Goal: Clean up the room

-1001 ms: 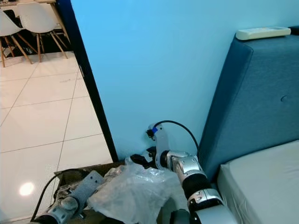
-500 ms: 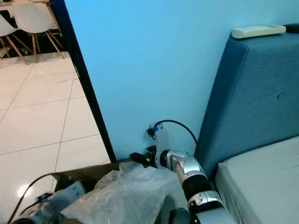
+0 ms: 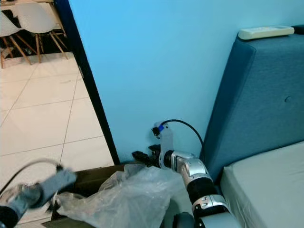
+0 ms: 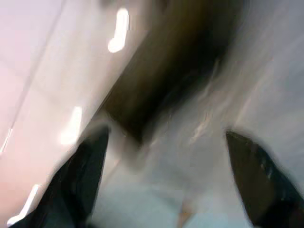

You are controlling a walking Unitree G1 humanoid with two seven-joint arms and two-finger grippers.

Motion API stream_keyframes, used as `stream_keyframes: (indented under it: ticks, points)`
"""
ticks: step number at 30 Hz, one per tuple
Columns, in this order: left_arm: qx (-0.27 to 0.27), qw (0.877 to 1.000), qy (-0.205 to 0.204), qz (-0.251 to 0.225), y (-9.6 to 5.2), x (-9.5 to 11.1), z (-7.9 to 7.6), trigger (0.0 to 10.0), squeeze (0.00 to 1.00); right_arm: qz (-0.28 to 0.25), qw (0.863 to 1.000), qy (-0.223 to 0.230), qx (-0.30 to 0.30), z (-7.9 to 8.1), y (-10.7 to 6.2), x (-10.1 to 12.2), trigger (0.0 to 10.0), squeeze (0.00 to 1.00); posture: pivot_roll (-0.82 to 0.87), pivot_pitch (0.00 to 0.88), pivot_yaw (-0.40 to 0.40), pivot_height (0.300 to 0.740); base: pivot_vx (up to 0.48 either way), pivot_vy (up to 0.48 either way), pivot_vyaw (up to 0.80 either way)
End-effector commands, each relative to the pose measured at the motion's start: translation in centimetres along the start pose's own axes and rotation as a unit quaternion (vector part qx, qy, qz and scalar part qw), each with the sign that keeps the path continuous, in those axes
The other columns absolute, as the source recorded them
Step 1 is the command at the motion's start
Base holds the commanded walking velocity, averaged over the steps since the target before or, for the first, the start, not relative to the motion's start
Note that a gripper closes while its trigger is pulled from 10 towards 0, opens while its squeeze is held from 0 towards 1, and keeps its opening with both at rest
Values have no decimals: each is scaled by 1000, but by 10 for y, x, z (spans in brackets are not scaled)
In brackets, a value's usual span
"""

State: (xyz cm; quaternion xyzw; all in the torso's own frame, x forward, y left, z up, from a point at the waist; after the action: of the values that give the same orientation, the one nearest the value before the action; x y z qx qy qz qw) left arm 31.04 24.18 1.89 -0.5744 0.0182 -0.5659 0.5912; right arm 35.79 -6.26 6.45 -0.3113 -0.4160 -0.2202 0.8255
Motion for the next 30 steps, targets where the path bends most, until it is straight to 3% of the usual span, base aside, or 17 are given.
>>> stream_keyframes:
  ticks: [1, 2, 3, 4, 5, 6, 7, 9, 10, 11, 13, 15, 21, 23, 24, 28, 30]
  points:
    - [-40, 993, -18, -109, -2, 38, -11, 10000, 749, -16, 999, 21, -20, -10, -5, -5, 10000, 0, -20, 32, -48, 615, 0, 0, 0]
    - [-40, 993, -18, -109, -2, 38, -11, 10000, 749, -16, 999, 21, -20, -10, -5, -5, 10000, 0, -20, 32, -48, 615, 0, 0, 0]
    - [-68, 976, -56, -198, -9, 68, -17, 10000, 0, -29, 998, 39, -37, -18, -8, -5, 10000, 0, -29, 29, -45, 620, 0, 0, 0]
    - [-68, 976, -56, -198, -9, 68, -17, 10000, 0, -29, 998, 39, -37, -18, -8, -5, 10000, 0, -29, 29, -45, 620, 0, 0, 0]
    - [-101, 947, -106, -286, -14, 97, -27, 10000, 0, -40, 996, 52, -62, -29, -13, -7, 10000, 0, -37, 24, -40, 625, 0, 0, 0]
    - [-101, 947, -106, -286, -14, 97, -27, 10000, 0, -40, 996, 52, -62, -29, -13, -7, 10000, 0, -37, 24, -40, 625, 0, 0, 0]
    - [-124, 925, -146, -327, -11, 110, -38, 10000, 0, -48, 994, 60, -83, -38, -18, -8, 10000, 0, -48, 22, -36, 630, 0, 0, 0]
    - [-124, 925, -146, -327, -11, 110, -38, 10000, 0, -48, 994, 60, -83, -38, -18, -8, 10000, 0, -48, 22, -36, 630, 0, 0, 0]
    - [-144, 910, -180, -344, -3, 116, -52, 10000, 0, -54, 991, 66, -104, -47, -24, -10, 10000, 0, -56, 16, -33, 635, 0, 0, 0]
    - [-154, 907, -207, -332, 10, 114, -67, 10000, 0, -60, 988, 69, -124, -55, -31, -12, 10000, 0, -62, 10, -31, 640, 0, 0, 0]
    - [-154, 907, -207, -332, 10, 114, -67, 10000, 0, -60, 988, 69, -124, -55, -31, -12, 10000, 0, -62, 10, -31, 640, 0, 0, 0]
    - [-165, 905, -237, -312, 21, 106, -87, 10000, 0, -66, 984, 71, -150, -66, -39, -17, 10000, 0, -68, 3, -28, 650, 0, 0, 0]
    - [-170, 900, -267, -299, 25, 97, -97, 10000, 0, -65, 980, 74, -170, -75, -46, -23, 10000, 0, -71, 1, -28, 665, 0, 0, 0]
    - [-158, 902, -290, -278, 30, 83, -99, 10000, 0, -52, 978, 70, -192, -81, -51, -33, 10000, 0, -67, 0, -21, 670, 0, 0, 0]
    - [-131, 904, -322, -247, 36, 63, -99, 10000, 0, -35, 973, 67, -216, -88, -56, -44, 10000, 0, -65, 0, -18, 675, 0, 0, 0]
    - [-110, 904, -350, -221, 40, 46, -100, 10000, 0, -22, 970, 63, -234, -92, -60, -52, 10000, 0, -65, 0, -18, 680, 0, 0, 0]
    - [-68, 899, -395, -175, 44, 15, -106, 10000, 0, 0, 964, 58, -260, -98, -67, -66, 10000, 0, -63, 0, -17, 690, 0, 0, 0]
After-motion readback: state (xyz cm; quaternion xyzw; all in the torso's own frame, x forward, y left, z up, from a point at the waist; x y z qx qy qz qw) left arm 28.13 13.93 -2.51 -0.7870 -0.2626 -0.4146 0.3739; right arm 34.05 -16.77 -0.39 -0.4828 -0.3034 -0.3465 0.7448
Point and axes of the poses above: a point about 5 cm out from each wrist's last joint towards the gripper, its own y axis pointing out of the wrist towards the gripper, its own x axis along the axis of the wrist's last joint, z = x × y, the point moved 4 cm from there along y, pointing out of the wrist towards the gripper, and after that the axes turned 5 degrees about y, right-handed, at the moved point
